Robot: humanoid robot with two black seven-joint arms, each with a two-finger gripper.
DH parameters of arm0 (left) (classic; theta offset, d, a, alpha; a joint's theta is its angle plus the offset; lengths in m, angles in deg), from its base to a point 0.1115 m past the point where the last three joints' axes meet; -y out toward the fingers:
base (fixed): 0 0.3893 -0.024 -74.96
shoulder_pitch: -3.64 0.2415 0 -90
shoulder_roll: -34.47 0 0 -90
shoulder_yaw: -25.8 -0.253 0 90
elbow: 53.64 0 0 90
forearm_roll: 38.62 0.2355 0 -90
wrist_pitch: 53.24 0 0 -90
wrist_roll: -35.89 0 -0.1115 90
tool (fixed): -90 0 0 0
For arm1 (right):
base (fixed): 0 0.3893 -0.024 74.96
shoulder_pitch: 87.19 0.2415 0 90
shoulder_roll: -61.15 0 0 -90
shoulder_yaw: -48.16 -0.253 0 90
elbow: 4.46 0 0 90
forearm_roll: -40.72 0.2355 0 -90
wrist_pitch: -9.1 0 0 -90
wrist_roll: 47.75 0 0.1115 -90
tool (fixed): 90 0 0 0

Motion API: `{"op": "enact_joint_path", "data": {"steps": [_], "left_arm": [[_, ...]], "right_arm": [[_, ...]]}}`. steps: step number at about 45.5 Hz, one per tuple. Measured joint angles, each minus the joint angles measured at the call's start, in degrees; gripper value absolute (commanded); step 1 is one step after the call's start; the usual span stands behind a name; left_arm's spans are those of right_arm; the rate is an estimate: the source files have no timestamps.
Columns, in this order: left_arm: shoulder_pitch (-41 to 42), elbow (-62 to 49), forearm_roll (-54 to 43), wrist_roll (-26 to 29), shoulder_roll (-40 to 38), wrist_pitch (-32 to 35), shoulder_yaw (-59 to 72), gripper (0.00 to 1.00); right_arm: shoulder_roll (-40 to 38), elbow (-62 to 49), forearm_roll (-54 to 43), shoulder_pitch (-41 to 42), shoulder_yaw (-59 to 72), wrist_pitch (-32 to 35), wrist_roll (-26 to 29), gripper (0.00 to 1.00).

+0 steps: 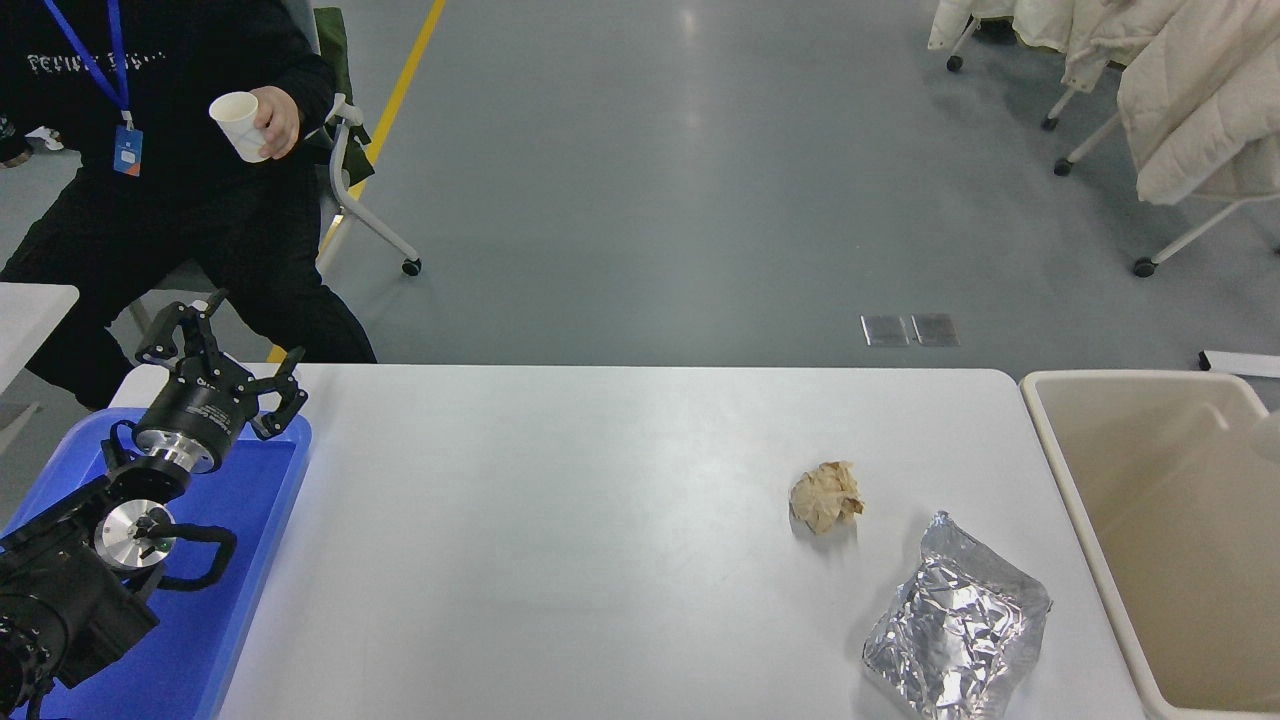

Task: Clean the table surface

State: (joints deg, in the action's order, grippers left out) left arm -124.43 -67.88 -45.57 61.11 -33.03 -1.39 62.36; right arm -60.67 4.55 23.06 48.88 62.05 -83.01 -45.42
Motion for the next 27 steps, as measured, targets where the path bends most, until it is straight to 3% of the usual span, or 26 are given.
{"op": "enact_joint_path", "data": {"steps": [27], "left_arm": [[0.0,0.0,0.0,0.0,-0.01,0.0,0.0,1.0]], "right_arm": [[11.59,-5.4,3.55,-7.33,-4.19,-8.34,0.14,0.0]]}}
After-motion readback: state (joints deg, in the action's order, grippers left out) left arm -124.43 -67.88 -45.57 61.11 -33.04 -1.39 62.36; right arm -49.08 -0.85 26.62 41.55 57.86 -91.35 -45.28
